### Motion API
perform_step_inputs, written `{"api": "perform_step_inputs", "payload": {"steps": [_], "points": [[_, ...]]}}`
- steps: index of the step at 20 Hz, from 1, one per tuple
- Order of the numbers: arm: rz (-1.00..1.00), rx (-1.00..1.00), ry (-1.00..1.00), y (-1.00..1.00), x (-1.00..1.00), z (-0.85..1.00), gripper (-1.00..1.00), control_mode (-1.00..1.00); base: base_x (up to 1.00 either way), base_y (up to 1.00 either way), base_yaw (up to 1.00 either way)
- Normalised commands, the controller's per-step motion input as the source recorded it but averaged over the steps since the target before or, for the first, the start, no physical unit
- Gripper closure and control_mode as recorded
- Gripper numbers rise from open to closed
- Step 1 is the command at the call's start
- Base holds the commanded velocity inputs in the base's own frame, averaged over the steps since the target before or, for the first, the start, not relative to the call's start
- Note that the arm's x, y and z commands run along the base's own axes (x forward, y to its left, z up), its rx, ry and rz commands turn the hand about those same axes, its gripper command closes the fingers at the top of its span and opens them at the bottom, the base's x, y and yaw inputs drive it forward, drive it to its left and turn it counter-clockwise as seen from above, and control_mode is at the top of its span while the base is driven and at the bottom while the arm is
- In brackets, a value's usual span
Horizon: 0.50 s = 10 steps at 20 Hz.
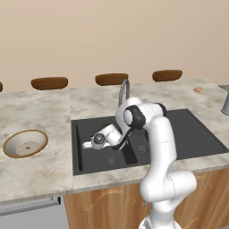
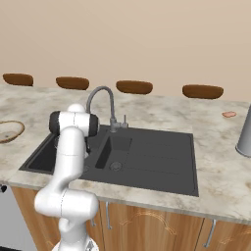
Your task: Pick the mug and place it in the sink. Pick the bowl and place it in the open cabinet and then close the cabinet.
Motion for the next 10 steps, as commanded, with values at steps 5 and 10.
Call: {"api": "perform_step_inputs", "payload": {"steps": [5,10], "points": [[-0.06,0.29,0.08,-0.39,-0.5,-1.0,1.0,-1.0,0.0,0.0,0.0],[-0.09,0.24,0.17,-0.32,-0.72,-1.0,-1.0,-1.0,0.0,0.0,0.0]]}}
